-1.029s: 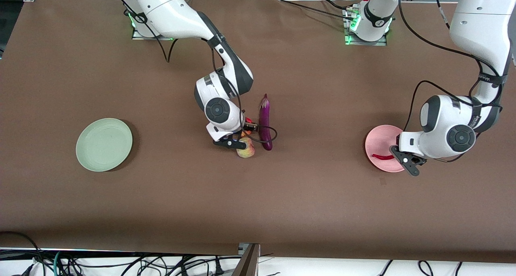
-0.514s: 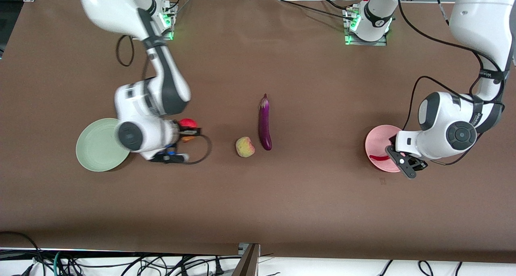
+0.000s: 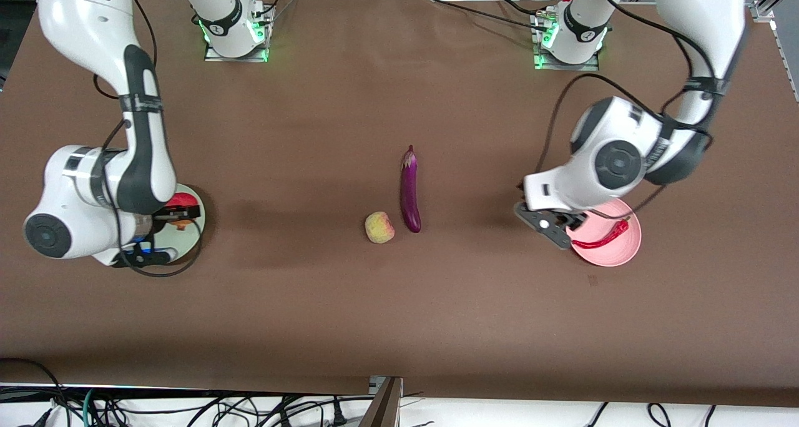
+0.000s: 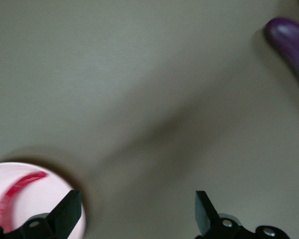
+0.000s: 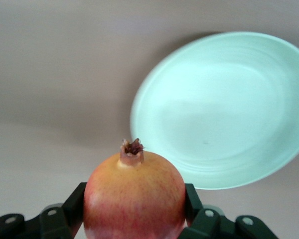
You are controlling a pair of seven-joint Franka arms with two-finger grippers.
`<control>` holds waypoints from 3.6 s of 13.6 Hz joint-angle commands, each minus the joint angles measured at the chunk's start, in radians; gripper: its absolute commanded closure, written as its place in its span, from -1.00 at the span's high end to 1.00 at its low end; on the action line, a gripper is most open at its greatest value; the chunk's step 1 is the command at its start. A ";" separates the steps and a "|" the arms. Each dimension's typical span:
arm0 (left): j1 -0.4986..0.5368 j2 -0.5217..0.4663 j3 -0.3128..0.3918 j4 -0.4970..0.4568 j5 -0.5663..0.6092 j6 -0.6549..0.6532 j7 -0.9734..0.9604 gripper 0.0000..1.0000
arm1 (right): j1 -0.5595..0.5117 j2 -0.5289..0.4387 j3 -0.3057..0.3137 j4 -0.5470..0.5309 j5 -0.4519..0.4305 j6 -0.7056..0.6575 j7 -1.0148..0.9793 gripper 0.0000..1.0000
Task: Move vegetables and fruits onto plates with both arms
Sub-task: 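Grasp the purple eggplant with the left gripper while the right gripper places the pomegranate, then carry the eggplant toward the pink plate while the right gripper grasps the apple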
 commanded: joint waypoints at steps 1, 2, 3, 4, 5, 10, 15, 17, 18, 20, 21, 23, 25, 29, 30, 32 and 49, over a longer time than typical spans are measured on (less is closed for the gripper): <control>-0.095 0.033 -0.002 0.012 -0.018 0.021 -0.264 1.00 | -0.072 0.028 0.011 -0.001 -0.016 0.034 -0.061 -0.26; -0.121 0.051 -0.002 0.011 -0.040 0.070 -0.379 1.00 | -0.091 0.040 0.011 -0.004 -0.015 0.055 -0.061 -0.26; -0.152 0.070 -0.002 0.009 -0.045 0.110 -0.487 1.00 | -0.100 0.052 0.011 -0.004 -0.015 0.072 -0.061 -0.26; -0.179 0.099 -0.001 0.011 -0.045 0.141 -0.583 1.00 | -0.106 0.063 0.011 -0.006 -0.015 0.092 -0.061 -0.26; -0.214 0.117 -0.001 0.008 -0.042 0.202 -0.674 1.00 | -0.112 0.075 0.011 -0.006 -0.015 0.115 -0.061 -0.26; -0.333 0.235 0.027 -0.003 0.035 0.519 -0.935 1.00 | -0.131 0.114 0.011 -0.007 -0.015 0.183 -0.061 -0.26; -0.526 0.289 0.166 0.012 0.219 0.532 -1.058 1.00 | -0.132 0.138 0.011 -0.010 -0.012 0.238 -0.059 -0.26; -0.590 0.297 0.237 0.022 0.224 0.572 -1.066 1.00 | -0.132 0.148 0.013 -0.010 -0.007 0.254 -0.059 -0.09; -0.603 0.304 0.252 0.022 0.238 0.598 -1.066 0.45 | -0.132 0.148 0.013 -0.010 -0.004 0.258 -0.058 0.49; -0.594 0.301 0.256 0.023 0.248 0.601 -1.069 -0.76 | -0.135 0.142 0.013 -0.003 -0.003 0.255 -0.059 1.00; -0.581 0.297 0.256 0.020 0.248 0.600 -1.069 -0.85 | -0.135 0.134 0.014 0.012 -0.001 0.244 -0.061 1.00; -0.569 0.260 0.256 0.014 0.247 0.581 -1.071 -1.00 | -0.122 0.109 0.019 0.029 -0.001 0.229 -0.059 1.00; -0.563 0.202 0.256 0.016 0.250 0.458 -1.063 -1.00 | -0.091 0.089 0.022 0.043 -0.001 0.188 -0.050 0.99; -0.560 0.064 0.257 0.057 0.259 0.068 -1.016 -1.00 | 0.013 0.074 0.024 0.079 0.049 0.132 0.045 0.99; -0.548 0.045 0.257 0.093 0.258 -0.041 -0.976 -1.00 | 0.050 0.074 0.024 0.079 0.080 0.132 0.097 0.99; -0.508 0.034 0.257 0.169 0.261 -0.268 -0.829 -1.00 | 0.146 0.076 0.022 0.083 0.111 0.149 0.227 0.99; 0.050 0.154 0.246 0.070 0.232 -0.036 0.675 -0.65 | 0.602 0.206 0.060 0.098 0.208 0.643 0.912 0.99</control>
